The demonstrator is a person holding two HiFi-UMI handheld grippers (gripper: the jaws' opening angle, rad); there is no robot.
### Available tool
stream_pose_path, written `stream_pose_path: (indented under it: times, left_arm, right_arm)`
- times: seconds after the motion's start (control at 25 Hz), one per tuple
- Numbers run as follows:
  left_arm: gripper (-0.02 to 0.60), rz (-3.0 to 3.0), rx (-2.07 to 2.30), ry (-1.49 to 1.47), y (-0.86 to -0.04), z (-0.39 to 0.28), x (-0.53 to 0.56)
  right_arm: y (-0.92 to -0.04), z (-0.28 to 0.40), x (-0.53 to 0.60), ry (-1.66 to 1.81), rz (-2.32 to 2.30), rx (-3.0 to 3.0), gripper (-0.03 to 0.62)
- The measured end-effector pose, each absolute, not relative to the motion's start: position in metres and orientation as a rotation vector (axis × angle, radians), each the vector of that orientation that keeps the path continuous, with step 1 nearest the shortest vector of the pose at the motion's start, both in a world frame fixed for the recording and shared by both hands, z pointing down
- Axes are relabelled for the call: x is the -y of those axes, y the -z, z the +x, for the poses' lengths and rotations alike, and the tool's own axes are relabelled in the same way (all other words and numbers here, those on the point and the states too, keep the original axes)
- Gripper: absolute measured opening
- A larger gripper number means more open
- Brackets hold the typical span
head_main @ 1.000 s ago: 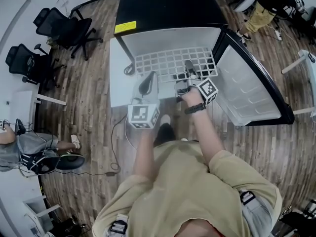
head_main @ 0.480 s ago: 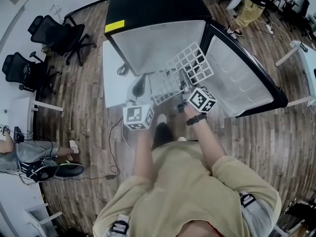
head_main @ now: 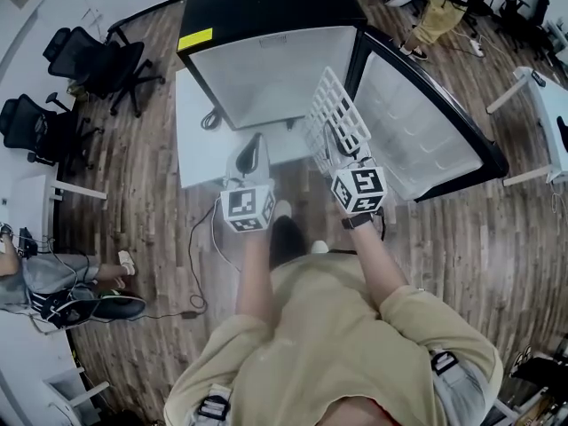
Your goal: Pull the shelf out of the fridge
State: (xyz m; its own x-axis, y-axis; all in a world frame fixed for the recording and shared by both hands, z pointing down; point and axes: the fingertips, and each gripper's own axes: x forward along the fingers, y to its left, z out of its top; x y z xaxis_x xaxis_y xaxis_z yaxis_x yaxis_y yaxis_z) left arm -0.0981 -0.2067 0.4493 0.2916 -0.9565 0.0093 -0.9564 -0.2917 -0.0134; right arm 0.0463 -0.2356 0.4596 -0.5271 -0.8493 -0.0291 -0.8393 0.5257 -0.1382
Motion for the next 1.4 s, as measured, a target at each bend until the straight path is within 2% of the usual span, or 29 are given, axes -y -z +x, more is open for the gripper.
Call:
stream_pose_path:
  times: [0.52,0.8,1.4]
  left_arm:
    - [0.002,-2.336,-1.961,0.02,-0.437,-0.119,0.201]
    - [0.002,-2.321,-1.972,0.037,-0.435,-0.135,0.202]
    - [0.002,-2.369,-1.916,0.063,-0.439,-0.117,0.199]
  right_arm:
    - [-0.431,0.072,0.227,-0.107,-1.609,-2.684,0.028]
    - [-0.435,0.09,0.231,-0.041,-1.629,-2.646,0.028]
    - [-0.439,0.089,0.233,-0.016,-1.607,-2.644,0.028]
